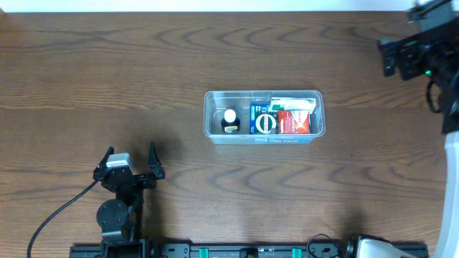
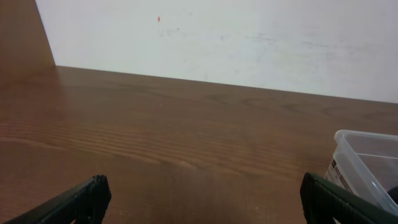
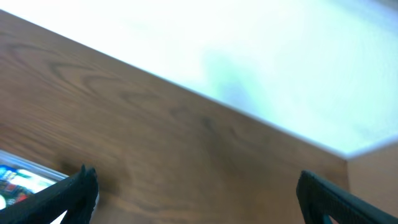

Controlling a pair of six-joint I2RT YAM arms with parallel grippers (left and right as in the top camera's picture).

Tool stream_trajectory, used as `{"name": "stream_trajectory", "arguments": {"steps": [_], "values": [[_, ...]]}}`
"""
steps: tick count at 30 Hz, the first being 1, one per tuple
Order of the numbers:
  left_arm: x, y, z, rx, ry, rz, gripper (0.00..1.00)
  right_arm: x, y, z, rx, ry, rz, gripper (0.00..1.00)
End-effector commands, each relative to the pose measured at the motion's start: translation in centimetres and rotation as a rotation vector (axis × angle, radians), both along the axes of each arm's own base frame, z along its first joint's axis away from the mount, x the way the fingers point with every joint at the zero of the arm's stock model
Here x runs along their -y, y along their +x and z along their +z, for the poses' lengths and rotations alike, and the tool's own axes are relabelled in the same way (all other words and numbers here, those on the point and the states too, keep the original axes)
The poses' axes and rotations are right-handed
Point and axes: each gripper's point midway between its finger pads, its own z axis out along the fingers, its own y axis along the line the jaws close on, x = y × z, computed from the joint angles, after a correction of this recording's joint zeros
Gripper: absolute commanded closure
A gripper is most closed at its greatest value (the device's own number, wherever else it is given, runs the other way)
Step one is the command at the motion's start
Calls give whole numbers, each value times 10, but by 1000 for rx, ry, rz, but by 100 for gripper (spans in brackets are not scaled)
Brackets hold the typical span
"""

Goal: Pack container

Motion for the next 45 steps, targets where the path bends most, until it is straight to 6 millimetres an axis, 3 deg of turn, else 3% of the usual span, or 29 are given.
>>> {"name": "stream_trajectory", "arguments": {"steps": [1, 4, 9, 17, 24, 32, 39, 45], "values": [[-1, -1, -16, -51, 6, 5, 2, -31, -13, 20, 57, -79, 61, 1], [-1, -1, -16, -51, 6, 5, 2, -62, -24, 32, 97, -107, 150, 1], [-1, -1, -16, -51, 6, 5, 2, -93, -44, 47, 147, -139, 241, 1], [-1, -1, -16, -51, 6, 5, 2, -93, -82, 55, 155, -133, 254, 1], [-1, -1, -16, -52, 6, 5, 2, -90, -108, 57, 318, -131, 246, 1], [-1, -1, -16, -51, 6, 5, 2, -91, -127, 14, 461, -122, 258, 1], [-1, -1, -16, -51, 6, 5, 2, -92, -144, -48, 452, -103, 305, 1], [-1, -1, -16, -51, 6, 5, 2, -87, -147, -77, 597, -119, 286, 1]]}}
